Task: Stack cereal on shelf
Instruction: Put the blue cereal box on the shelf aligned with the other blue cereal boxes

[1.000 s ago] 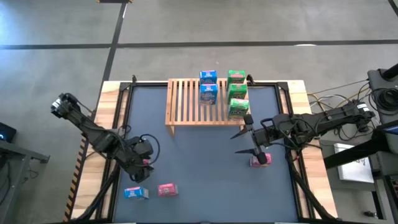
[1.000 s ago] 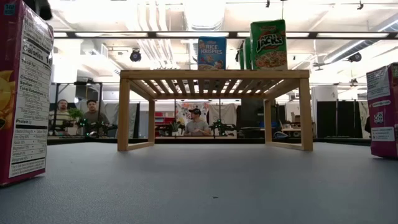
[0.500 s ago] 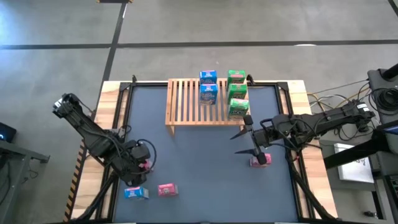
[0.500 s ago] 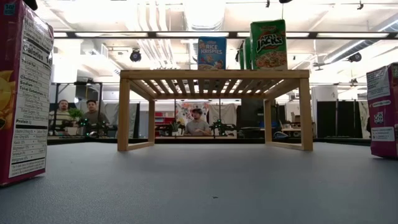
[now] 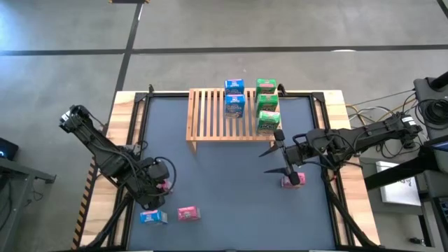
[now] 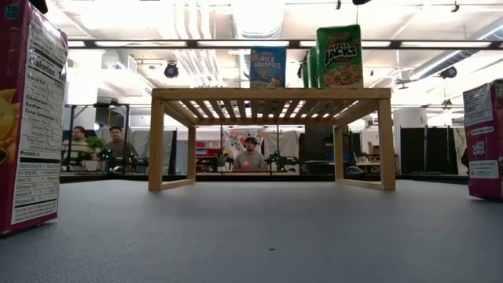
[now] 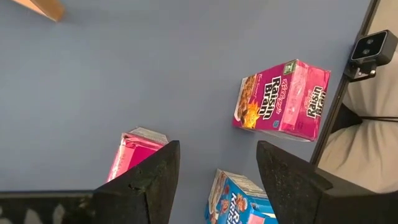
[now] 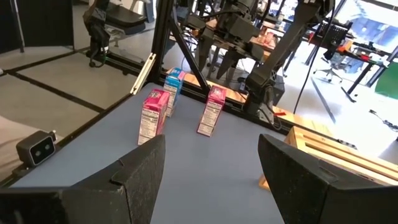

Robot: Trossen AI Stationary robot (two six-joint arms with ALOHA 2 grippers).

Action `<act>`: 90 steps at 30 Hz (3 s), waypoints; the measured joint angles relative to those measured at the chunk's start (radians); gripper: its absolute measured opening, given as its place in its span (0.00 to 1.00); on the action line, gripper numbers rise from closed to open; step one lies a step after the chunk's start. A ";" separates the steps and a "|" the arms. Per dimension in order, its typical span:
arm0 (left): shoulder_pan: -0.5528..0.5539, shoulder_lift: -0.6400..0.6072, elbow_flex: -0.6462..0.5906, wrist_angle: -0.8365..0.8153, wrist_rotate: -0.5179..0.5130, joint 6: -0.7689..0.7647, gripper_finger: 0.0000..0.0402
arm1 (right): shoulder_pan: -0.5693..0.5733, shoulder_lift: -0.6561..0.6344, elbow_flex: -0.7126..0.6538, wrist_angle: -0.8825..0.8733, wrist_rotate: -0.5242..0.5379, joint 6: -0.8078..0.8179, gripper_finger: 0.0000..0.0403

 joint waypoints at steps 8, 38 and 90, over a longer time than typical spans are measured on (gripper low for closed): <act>0.000 0.000 0.006 -0.002 0.011 -0.001 0.49 | 0.000 -0.001 0.000 0.021 0.000 0.003 0.61; -0.184 -0.003 0.006 -0.078 0.160 -0.309 0.49 | 0.000 0.000 -0.001 0.020 0.000 -0.005 0.61; -0.269 0.245 0.008 0.025 0.129 -0.333 0.82 | 0.000 0.038 -0.003 0.086 0.000 -0.007 0.61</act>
